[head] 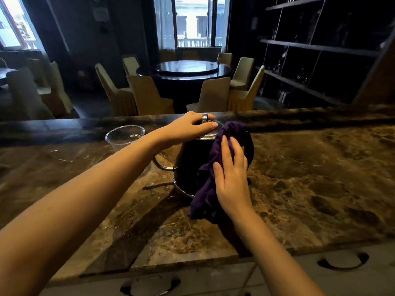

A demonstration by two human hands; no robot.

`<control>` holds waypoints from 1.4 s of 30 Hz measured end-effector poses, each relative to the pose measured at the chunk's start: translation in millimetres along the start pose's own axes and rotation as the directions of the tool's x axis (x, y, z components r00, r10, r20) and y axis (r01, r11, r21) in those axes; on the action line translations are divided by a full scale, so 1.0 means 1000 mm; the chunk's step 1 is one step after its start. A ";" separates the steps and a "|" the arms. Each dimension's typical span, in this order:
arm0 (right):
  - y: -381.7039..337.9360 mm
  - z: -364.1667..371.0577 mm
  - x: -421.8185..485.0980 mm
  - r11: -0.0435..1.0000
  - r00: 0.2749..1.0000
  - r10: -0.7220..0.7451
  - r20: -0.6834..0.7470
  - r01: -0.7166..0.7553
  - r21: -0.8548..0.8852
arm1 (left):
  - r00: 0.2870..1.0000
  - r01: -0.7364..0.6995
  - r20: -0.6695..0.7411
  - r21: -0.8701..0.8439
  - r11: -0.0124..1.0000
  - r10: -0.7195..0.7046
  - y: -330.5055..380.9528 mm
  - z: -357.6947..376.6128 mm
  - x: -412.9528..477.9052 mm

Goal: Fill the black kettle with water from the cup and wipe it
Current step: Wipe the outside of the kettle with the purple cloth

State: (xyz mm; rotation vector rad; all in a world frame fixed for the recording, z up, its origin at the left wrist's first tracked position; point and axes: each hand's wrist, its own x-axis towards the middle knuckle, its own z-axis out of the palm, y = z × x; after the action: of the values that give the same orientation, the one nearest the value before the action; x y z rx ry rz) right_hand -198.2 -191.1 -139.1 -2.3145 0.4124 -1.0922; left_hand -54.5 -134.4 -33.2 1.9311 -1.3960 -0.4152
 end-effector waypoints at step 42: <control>-0.017 0.041 -0.013 0.523 0.568 -0.390 0.725 0.785 -0.332 | 0.975 0.089 0.188 0.140 0.986 -0.115 -0.013 -0.021 0.007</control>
State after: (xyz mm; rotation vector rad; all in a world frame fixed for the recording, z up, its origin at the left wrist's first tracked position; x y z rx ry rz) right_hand -173.8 -157.3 -158.8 -3.4110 -0.4492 -0.4357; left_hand -30.1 -130.9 -26.8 2.1231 -1.4837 -0.5897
